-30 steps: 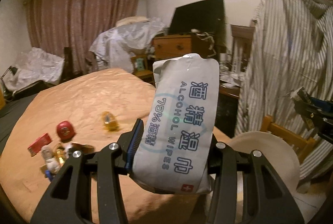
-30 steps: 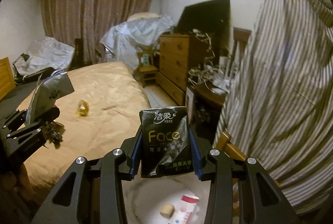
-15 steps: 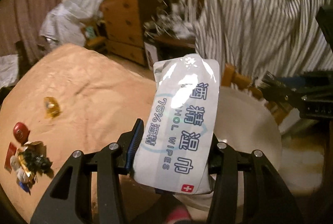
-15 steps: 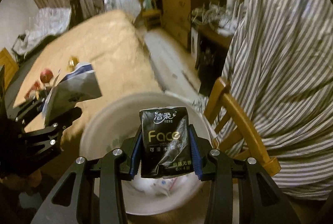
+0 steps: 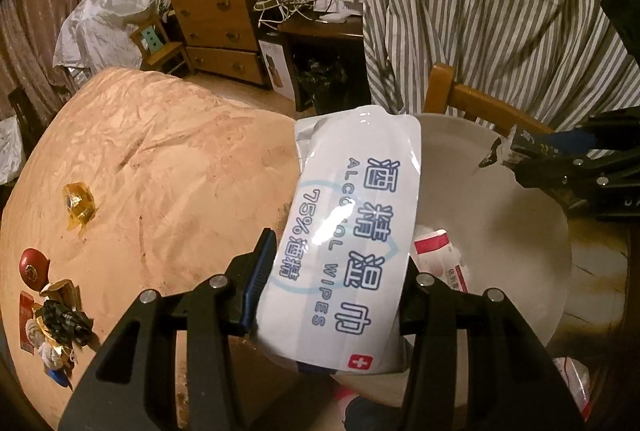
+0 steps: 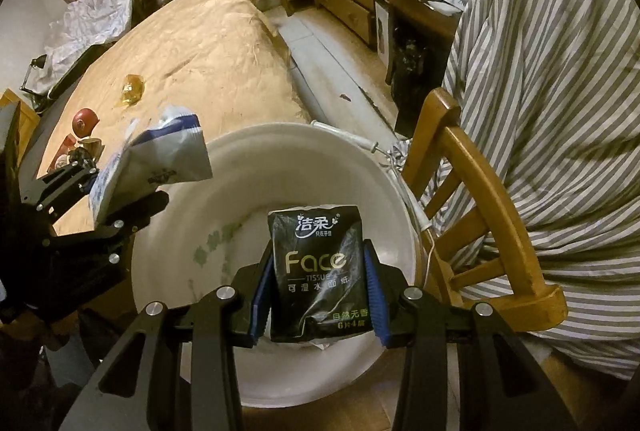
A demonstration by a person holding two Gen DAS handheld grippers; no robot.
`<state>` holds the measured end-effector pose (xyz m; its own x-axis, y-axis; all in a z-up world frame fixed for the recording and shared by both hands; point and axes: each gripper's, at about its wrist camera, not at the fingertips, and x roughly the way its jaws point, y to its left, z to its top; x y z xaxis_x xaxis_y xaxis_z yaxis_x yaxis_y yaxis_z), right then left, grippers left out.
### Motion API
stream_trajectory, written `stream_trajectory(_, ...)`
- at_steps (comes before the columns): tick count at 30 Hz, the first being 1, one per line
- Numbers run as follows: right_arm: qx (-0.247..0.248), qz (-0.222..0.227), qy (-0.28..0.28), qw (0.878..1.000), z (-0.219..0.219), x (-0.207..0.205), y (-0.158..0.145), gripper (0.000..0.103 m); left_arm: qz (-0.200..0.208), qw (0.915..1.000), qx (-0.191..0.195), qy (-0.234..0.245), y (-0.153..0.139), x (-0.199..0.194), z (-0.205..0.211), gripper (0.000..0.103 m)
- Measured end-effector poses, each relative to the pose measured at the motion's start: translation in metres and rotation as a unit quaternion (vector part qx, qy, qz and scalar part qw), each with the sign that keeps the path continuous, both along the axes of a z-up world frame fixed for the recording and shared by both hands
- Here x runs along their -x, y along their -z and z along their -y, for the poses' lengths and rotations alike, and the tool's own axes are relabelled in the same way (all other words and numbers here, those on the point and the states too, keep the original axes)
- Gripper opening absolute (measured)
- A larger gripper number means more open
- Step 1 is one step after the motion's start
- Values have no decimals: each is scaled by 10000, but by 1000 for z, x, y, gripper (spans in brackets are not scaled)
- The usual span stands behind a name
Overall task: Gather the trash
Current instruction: 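Open both tools over the bucket to drop the packs inside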
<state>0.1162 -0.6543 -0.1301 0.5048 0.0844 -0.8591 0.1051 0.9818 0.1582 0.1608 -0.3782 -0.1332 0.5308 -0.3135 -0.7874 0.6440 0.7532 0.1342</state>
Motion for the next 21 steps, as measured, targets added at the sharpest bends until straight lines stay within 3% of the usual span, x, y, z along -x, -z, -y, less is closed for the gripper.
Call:
stream_trajectory(4,-25,40,-25,10000,-3,-2,-1,43,24,10000,-12,-34,1,-1,0,51)
stream_trajectory(7,-110,111,-1,9999,-3,-1,-2,52,95,9999,29,-17,-1,-1,-1,83)
stream_trajectory(9,-130,178,17,9998,-2,1,-5,56,118,9999,64,-57,-2,-1,-2,84)
stream_trajectory(21,-163,331,6,9993,-7,9,-13,56,124,9998,101,-107,-4,0,-8,84)
